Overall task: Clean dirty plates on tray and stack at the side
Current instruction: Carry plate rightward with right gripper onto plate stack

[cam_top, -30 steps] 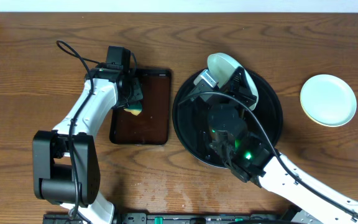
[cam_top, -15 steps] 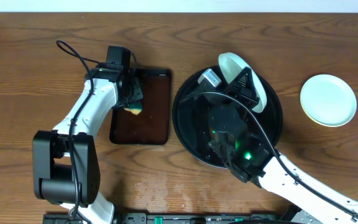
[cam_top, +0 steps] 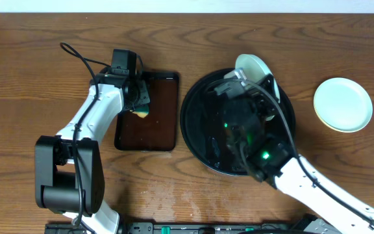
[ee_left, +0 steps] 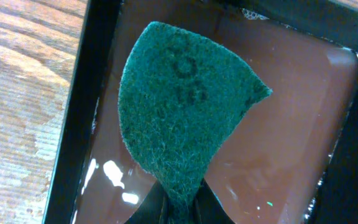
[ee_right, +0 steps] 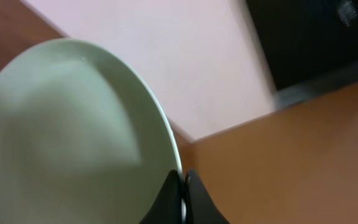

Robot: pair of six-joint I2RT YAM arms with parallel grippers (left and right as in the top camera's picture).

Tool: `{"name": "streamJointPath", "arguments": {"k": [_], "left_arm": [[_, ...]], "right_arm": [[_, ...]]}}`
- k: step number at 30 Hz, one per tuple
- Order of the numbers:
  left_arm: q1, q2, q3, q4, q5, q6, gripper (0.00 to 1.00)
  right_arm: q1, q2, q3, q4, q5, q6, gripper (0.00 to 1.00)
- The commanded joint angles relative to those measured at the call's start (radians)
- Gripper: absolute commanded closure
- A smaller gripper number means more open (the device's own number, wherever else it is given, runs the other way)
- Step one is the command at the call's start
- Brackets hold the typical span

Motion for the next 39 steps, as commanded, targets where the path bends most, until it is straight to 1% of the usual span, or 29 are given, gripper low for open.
{"name": "streamJointPath", "arguments": {"k": [1, 5, 9, 12, 15, 21, 24, 32, 36, 39], "left_arm": [[-0.010, 0.006, -0.016, 0.017, -0.012, 0.044, 0.92], [-0.024, 0.006, -0.016, 0.029, -0.012, 0.080, 0.92], [-0.044, 0.006, -0.016, 0.036, -0.012, 0.081, 0.92], [-0.051, 0.006, -0.016, 0.036, -0.012, 0.080, 0.92], [-0.051, 0.006, -0.016, 0.035, -0.012, 0.080, 0.92], [-0.051, 0.006, -0.016, 0.035, -0.012, 0.080, 0.92], [-0.051, 0.006, -0.016, 0.035, -0.012, 0.080, 0.92], [-0.051, 0.006, -0.016, 0.035, -0.012, 0.080, 0.91], [-0.051, 0.006, -0.016, 0.035, -0.012, 0.080, 0.91], [-0.051, 0.006, -0.016, 0.035, -0.012, 0.080, 0.92]], "right_arm": [[-0.077, -0.012, 0.008, -0.087, -0.216, 0.338, 0.99], [-0.201, -0.012, 0.008, -0.175, -0.509, 0.526, 0.99], [-0.330, -0.012, 0.008, -0.182, -0.819, 0.639, 0.99], [-0.433, -0.012, 0.008, -0.174, -1.009, 0.715, 0.99], [-0.545, -0.012, 0.008, -0.178, -1.114, 0.793, 0.99], [-0.777, -0.012, 0.008, -0.182, -1.213, 0.888, 0.99], [-0.900, -0.012, 0.008, -0.186, -1.220, 0.947, 0.99], [-1.209, -0.006, 0.008, -0.227, -1.204, 0.958, 0.99], [-1.326, 0.016, 0.006, -0.253, -1.204, 0.971, 0.99], [-1.387, 0.055, 0.006, -0.253, -1.203, 0.970, 0.99]]}}
